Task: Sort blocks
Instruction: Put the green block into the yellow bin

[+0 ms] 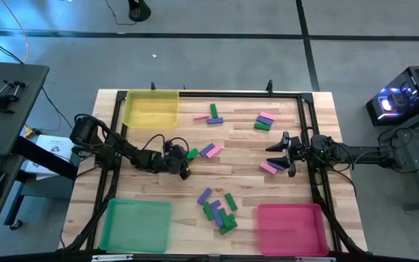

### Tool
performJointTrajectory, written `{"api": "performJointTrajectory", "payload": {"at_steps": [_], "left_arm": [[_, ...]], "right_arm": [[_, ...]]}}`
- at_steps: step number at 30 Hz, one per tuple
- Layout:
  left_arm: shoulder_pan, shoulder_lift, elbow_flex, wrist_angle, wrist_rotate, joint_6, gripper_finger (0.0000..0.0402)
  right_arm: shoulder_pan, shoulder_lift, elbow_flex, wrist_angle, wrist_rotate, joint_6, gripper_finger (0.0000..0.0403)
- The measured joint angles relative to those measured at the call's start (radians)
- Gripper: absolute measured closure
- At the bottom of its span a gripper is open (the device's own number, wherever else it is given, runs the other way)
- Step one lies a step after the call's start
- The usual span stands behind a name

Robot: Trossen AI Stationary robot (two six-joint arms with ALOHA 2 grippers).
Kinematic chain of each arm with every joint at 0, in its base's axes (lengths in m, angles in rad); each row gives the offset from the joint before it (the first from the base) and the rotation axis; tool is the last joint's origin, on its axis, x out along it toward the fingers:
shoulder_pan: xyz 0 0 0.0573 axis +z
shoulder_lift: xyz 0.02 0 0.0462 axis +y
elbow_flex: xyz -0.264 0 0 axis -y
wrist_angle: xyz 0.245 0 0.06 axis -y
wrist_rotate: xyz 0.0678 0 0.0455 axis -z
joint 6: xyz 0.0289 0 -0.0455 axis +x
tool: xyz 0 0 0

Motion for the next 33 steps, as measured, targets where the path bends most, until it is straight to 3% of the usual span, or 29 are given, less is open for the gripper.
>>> {"api": "performJointTrajectory", "payload": {"at_steps": [5,9,14,18,24,29,33], "left_arm": [[-0.009,-0.057,-0.004,-0.037,0.007,0.045,0.0302],[-0.035,-0.21,0.019,-0.115,-0.054,0.079,0.0302],[-0.054,-0.433,0.138,-0.441,-0.203,0.16,0.0302],[0.017,-0.548,0.274,-0.751,-0.275,0.184,0.0302],[0.282,-0.596,0.416,-1.086,-0.156,0.166,0.0302],[0.566,-0.54,0.42,-1.195,0.084,0.169,0.0302],[0.73,-0.46,0.42,-1.227,0.156,0.201,0.0302]], "right_arm": [[0.0,0.0,0.0,0.0,0.0,0.0,0.0204],[0.0,0.0,0.0,0.0,0.0,0.0,0.0204],[0.0,0.0,0.0,0.0,0.0,0.0,0.0204],[0.0,0.0,0.0,0.0,0.0,0.0,0.0204],[0.0,0.0,0.0,0.0,0.0,0.0,0.0204],[0.0,0.0,0.0,0.0,0.0,0.0,0.0204],[0.0,0.0,0.0,0.0,0.0,0.0,0.0204]]}}
